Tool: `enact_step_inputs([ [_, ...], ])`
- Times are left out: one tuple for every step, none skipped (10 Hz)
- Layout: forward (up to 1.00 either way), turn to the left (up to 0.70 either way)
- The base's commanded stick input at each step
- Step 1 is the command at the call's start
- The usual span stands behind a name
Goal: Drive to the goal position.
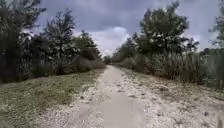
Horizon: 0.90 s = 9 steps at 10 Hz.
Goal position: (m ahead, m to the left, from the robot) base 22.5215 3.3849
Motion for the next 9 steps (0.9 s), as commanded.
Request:
enact_step_inputs([
  [0.5,0.01],
  [0.5,0.01],
  [0.5,0.01],
  [0.5,0.01],
  [0.5,0.01],
  [0.5,0.01],
  [0.5,0.01],
  [0.5,0.01],
  [0.5,0.01],
])
